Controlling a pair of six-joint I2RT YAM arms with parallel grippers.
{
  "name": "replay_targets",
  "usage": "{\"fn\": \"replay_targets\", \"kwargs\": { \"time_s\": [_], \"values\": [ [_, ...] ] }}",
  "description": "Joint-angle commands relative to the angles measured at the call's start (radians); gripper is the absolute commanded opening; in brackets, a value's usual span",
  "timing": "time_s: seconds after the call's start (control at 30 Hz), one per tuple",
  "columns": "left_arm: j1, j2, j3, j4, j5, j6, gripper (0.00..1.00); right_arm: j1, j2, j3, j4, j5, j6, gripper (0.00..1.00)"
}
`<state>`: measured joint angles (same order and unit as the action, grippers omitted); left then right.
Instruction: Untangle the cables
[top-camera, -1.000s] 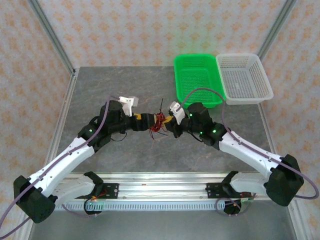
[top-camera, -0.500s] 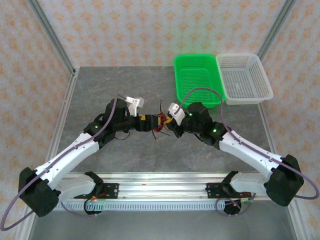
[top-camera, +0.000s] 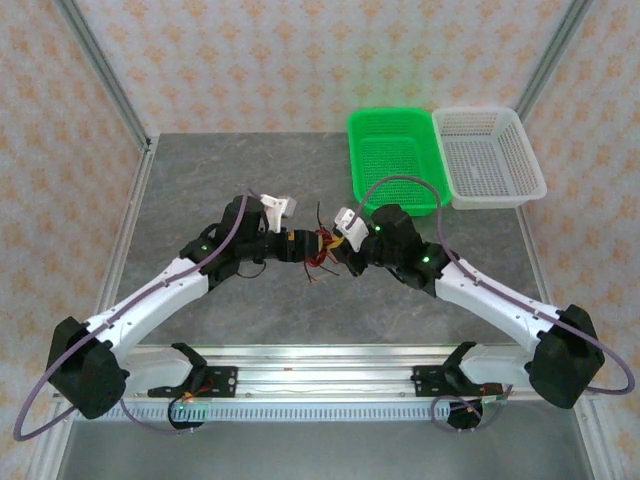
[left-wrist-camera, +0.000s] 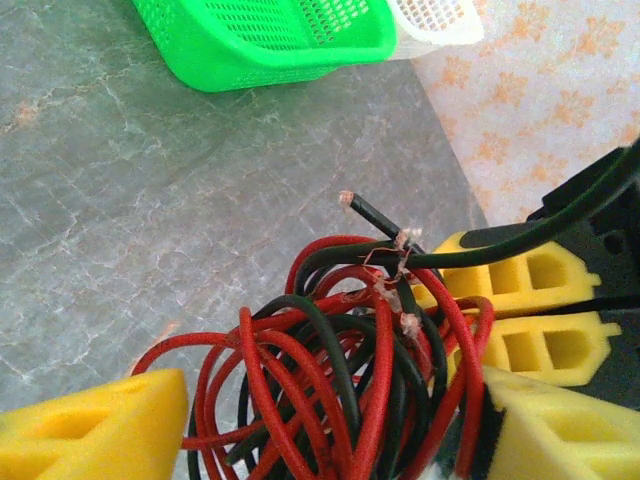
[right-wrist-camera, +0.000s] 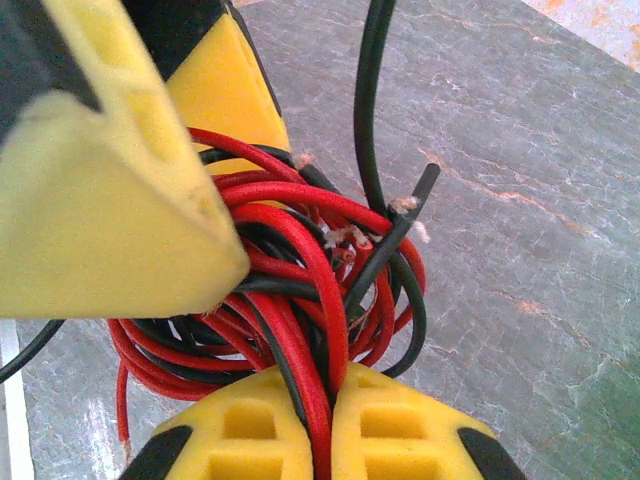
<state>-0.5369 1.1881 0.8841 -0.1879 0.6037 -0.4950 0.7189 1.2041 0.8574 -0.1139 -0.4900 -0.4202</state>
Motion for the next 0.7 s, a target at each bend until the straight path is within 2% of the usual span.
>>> {"fn": "replay_targets", "kwargs": {
  "time_s": [0.0,0.2,0.3,0.4,0.43,0.67],
  "values": [
    [-0.005,0.013,0.011,0.044,0.011,0.010,0.65,-0.006,-0.019,0.033,0.025,-0.013,0.002,0.00],
    [-0.005,0.027,-0.004,0.056,0.005,0.002,0.45,-0.006,-0.068,0.022,0.033,0.003,0.011,0.00],
    [-0.005,0.039,-0.010,0.057,0.013,-0.011,0.28,-0.005,-0.089,0.013,0.045,0.020,0.021,0.00],
    [-0.005,0.044,-0.037,0.077,0.018,-0.034,0.04,-0.003,-0.118,0.000,0.071,0.049,0.048,0.00],
    [-0.005,0.044,-0.049,0.088,0.016,-0.045,0.00,0.000,-0.131,-0.008,0.085,0.062,0.062,0.00],
    [-0.005,0.001,-0.111,0.189,-0.014,-0.148,0.00,0.004,-0.206,-0.074,0.205,0.171,0.290,0.01]
  ]
}}
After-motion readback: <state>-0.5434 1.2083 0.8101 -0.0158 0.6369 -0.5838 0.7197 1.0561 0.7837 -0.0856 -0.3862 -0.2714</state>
